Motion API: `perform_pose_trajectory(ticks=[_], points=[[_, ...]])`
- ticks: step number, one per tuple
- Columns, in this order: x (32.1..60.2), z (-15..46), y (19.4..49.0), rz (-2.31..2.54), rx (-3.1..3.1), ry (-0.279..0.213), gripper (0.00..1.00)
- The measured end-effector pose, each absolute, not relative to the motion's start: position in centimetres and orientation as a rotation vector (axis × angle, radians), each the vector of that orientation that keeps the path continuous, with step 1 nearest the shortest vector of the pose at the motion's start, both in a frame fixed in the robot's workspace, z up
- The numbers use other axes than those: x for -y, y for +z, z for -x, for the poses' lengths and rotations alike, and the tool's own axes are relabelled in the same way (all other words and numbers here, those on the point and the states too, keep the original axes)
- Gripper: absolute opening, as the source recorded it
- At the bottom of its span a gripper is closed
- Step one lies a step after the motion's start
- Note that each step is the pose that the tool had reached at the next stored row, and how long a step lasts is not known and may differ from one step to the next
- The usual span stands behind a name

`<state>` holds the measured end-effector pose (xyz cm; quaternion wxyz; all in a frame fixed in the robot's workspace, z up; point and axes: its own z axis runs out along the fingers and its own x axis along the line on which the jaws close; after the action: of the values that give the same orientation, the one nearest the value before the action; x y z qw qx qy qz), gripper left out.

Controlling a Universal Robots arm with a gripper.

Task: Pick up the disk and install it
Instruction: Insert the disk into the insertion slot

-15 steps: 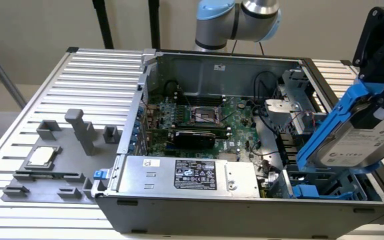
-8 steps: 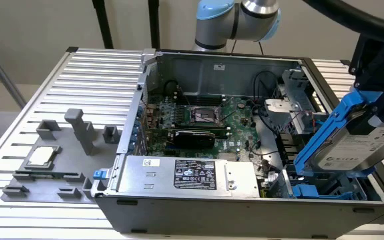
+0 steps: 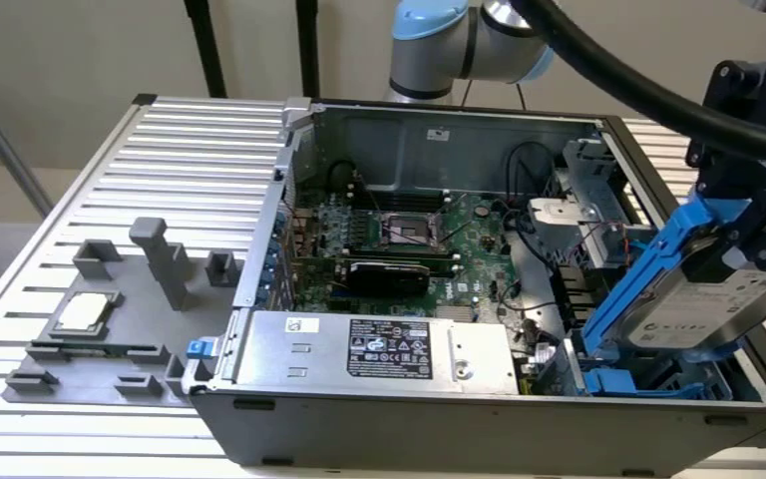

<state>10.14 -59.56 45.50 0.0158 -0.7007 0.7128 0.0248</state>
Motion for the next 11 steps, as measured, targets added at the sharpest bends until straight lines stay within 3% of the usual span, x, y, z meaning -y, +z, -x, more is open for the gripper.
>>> perform_pose_trajectory(ticks=[11], points=[[59.6,-10.5,44.1,2.178,-2.216,0.092,0.00]])
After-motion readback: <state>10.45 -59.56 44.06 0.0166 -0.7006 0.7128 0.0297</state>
